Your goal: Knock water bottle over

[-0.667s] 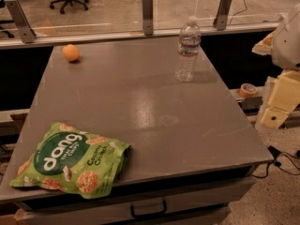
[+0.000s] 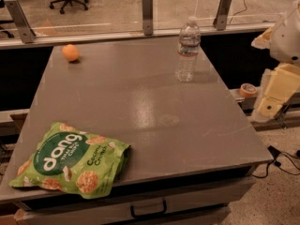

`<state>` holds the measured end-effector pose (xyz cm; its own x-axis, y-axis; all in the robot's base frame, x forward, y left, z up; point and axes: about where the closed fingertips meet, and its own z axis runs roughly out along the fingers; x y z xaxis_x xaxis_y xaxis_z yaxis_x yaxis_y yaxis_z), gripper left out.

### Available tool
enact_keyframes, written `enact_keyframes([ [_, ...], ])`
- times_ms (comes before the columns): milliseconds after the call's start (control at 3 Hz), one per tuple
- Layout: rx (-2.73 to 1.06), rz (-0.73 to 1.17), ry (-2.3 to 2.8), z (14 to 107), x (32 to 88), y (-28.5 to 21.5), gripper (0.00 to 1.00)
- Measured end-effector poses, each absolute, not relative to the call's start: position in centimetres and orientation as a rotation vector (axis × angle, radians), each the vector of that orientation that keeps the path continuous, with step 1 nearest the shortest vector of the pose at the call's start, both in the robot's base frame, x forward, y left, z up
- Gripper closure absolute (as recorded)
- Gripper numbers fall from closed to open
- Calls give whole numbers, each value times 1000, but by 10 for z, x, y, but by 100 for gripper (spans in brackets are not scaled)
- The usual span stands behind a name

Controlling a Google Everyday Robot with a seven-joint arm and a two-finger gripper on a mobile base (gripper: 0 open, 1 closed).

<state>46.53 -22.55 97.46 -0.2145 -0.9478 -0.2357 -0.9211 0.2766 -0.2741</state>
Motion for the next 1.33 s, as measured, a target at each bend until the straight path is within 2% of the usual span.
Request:
enact_keyframes([
  [667, -1576, -16, 2050, 948, 572, -236, 0],
  [1333, -1528, 235, 1879, 918, 641, -180, 0],
])
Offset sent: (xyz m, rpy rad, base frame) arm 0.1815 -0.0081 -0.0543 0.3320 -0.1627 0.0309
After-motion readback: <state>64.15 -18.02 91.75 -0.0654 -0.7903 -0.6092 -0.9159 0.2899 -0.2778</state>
